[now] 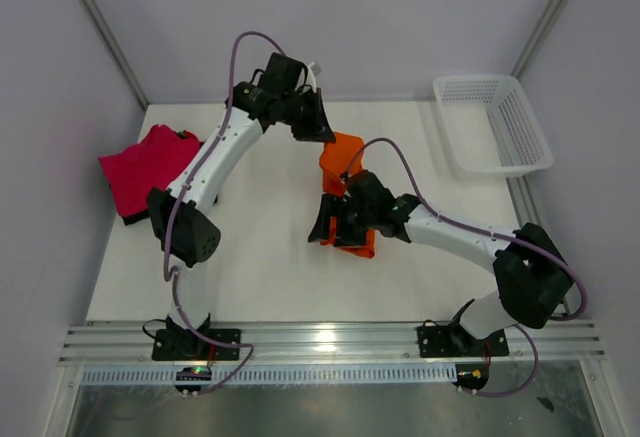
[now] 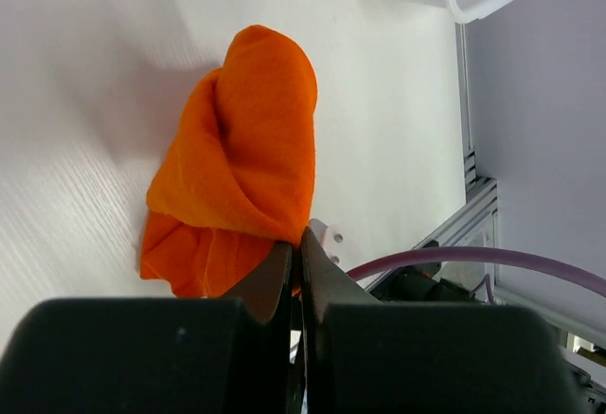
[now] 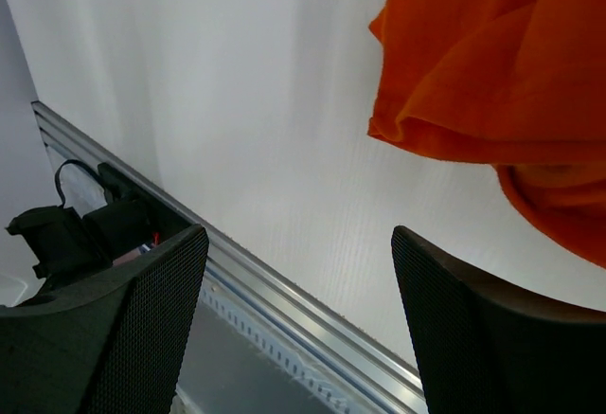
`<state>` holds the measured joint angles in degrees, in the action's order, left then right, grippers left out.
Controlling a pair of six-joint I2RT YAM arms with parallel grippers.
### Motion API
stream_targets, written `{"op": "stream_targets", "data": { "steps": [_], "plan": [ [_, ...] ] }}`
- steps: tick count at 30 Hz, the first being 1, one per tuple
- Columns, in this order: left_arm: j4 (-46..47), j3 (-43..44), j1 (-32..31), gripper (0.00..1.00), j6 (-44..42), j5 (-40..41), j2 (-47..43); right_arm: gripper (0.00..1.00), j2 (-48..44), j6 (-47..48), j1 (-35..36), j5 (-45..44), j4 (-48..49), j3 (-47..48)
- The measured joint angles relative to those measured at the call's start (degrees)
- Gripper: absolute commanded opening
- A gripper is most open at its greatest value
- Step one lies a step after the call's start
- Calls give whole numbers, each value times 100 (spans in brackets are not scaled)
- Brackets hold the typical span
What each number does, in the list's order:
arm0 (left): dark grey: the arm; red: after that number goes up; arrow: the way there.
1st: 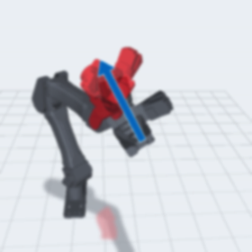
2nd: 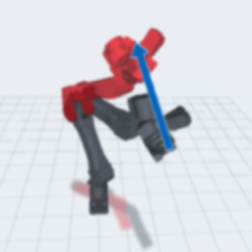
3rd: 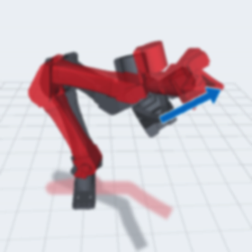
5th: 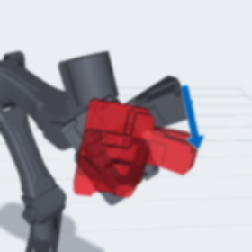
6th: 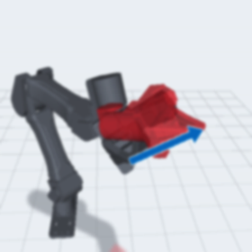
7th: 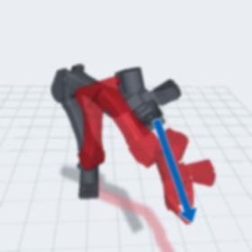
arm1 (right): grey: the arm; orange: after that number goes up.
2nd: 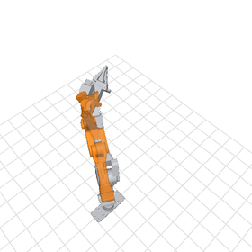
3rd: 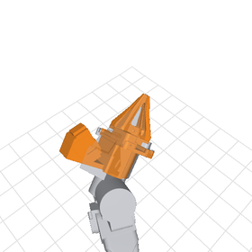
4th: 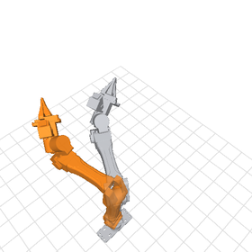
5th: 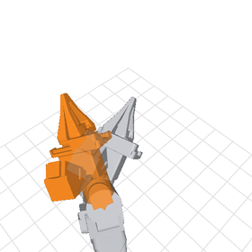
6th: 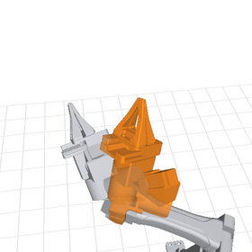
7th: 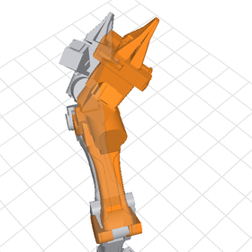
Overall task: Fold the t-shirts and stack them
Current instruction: Flatten out the tshirt
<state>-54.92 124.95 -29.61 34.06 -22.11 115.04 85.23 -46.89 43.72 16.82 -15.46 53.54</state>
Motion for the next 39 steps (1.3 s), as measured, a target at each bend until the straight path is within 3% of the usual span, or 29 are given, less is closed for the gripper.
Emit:
{"op": "stream_targets", "data": {
  "steps": [7,20,32,39],
  "plan": [
    [28,-168,61,0,-4,-74,-96,82,72,-13,-2,-490,-647,162],
    [7,-662,238,0,-72,-149,-365,82,1226,-302,9,-538,-407,160],
    [101,-1025,243,0,-125,-284,-697,81,1473,-330,131,-673,-400,669],
    [310,-1049,243,0,4,-474,-697,54,1071,-356,131,-1300,-568,710]
  ]
}}
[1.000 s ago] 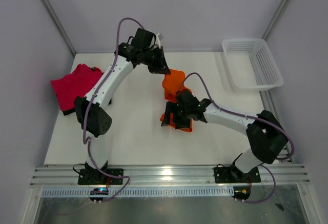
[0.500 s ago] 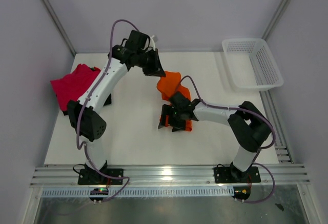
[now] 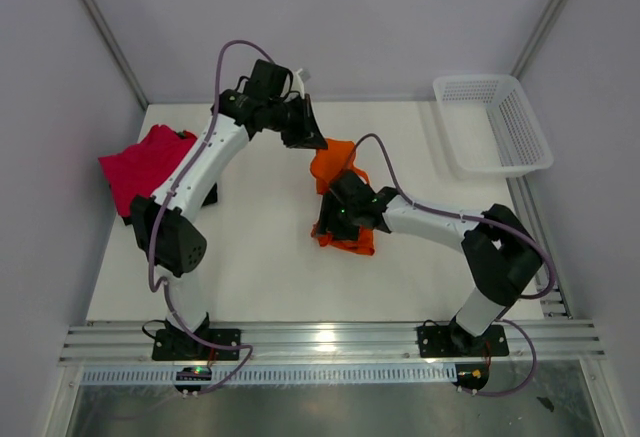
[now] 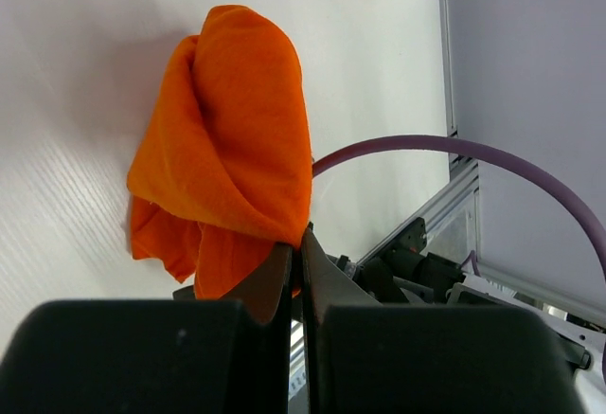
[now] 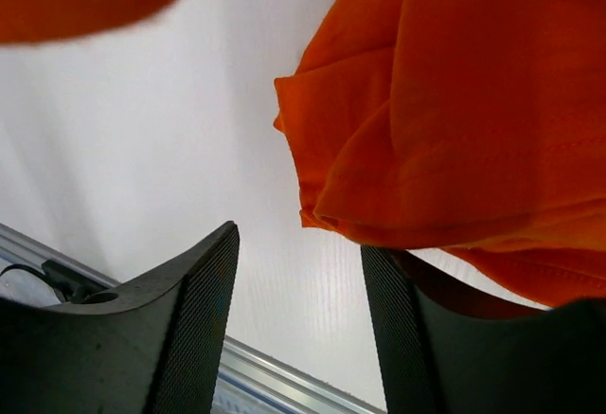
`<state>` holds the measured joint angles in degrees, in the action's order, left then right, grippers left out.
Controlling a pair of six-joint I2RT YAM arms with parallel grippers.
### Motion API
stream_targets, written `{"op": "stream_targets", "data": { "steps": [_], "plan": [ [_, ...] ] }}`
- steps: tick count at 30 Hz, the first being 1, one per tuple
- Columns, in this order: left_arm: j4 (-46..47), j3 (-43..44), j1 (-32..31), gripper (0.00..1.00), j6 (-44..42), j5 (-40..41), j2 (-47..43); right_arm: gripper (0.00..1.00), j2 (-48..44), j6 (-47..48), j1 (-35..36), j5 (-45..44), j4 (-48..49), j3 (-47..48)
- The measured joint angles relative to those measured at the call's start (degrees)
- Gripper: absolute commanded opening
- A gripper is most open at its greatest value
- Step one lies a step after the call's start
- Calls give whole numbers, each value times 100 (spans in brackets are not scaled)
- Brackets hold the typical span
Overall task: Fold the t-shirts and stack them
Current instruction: Flatten out the tshirt
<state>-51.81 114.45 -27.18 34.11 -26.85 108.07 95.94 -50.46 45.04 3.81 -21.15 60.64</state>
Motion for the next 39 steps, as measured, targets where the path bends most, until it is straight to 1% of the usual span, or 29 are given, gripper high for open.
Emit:
{"op": "stream_targets", "data": {
  "steps": [1,2,4,21,27,30,35,39],
  "plan": [
    [11,-4,0,0,4,-7,0,54,-50,-13,2,-48,4,0],
    [28,-11,0,0,11,-20,0,50,-85,-31,2,-81,7,0],
    [59,-28,0,0,15,-22,0,49,-111,-31,2,-127,7,0],
    [79,-42,0,0,11,7,-44,51,-107,57,2,-157,-133,-24],
    [83,-129,28,0,0,26,-273,46,-39,85,2,-203,-122,-61],
    [74,-186,37,0,-7,26,-396,46,4,66,2,-479,-116,-118],
    [66,-243,52,0,-15,28,-525,46,7,-114,7,-1215,-138,-221],
    [52,-251,66,0,-35,28,-575,44,13,-269,15,-1698,-142,-219]
  ]
}}
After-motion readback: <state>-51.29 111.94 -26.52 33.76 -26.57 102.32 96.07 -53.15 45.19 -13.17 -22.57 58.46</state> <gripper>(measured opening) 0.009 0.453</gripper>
